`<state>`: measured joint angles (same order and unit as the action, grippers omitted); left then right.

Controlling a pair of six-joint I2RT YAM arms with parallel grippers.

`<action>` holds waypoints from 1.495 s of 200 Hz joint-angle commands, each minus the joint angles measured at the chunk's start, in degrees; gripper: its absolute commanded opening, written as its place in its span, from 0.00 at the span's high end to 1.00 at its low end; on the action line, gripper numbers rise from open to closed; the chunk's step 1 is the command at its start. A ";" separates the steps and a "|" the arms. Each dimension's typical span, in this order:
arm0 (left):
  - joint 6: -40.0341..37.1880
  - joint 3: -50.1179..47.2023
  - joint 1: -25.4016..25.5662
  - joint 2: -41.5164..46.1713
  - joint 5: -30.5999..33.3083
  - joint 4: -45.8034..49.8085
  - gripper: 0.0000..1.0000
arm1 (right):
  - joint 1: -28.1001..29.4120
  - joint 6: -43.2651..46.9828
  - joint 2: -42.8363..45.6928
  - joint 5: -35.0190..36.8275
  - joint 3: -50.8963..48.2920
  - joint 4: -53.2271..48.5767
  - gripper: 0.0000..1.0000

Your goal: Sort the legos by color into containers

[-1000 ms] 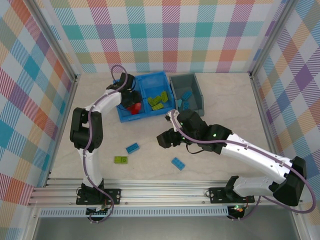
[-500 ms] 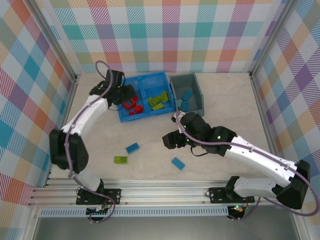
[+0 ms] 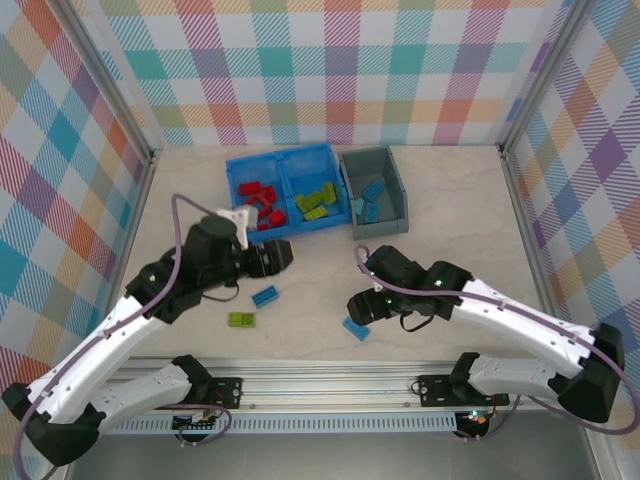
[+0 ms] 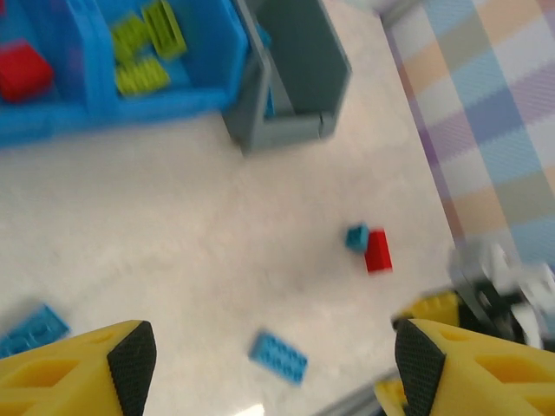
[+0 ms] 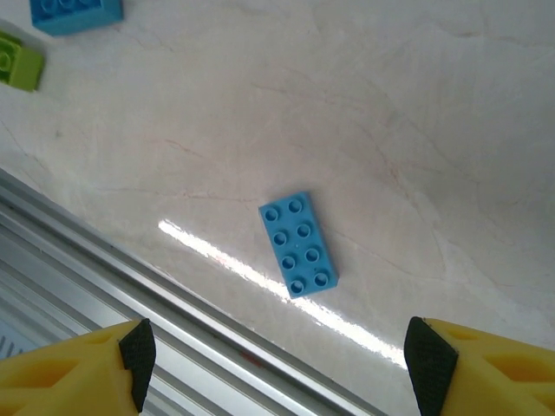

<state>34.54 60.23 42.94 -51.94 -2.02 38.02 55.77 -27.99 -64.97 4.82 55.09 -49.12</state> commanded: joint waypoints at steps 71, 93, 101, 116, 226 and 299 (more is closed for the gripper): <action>11.69 -14.89 26.39 3.81 15.08 -6.90 0.26 | 1.51 3.23 -17.63 -6.30 -6.36 7.87 0.23; 12.91 -15.87 29.30 2.54 17.28 -8.35 0.26 | 1.50 3.03 -19.46 -4.86 -6.88 9.29 0.26; 13.39 -16.13 30.04 2.17 17.90 -8.83 0.26 | 1.51 3.12 -20.06 -4.45 -6.79 9.79 0.28; 14.07 -16.45 31.37 1.68 19.03 -9.70 0.27 | 1.50 3.38 -21.90 -3.62 -6.41 10.53 0.29; 13.99 -15.91 34.48 -1.48 22.21 -15.05 0.27 | -0.33 1.52 -18.98 8.69 -1.61 7.03 0.73; 8.53 -4.50 30.21 -14.44 22.22 -20.35 0.24 | -24.37 8.74 -30.19 13.27 22.63 1.84 0.74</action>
<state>45.78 51.96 75.57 -64.47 20.60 21.43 35.07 -22.98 -86.52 15.38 70.35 -44.91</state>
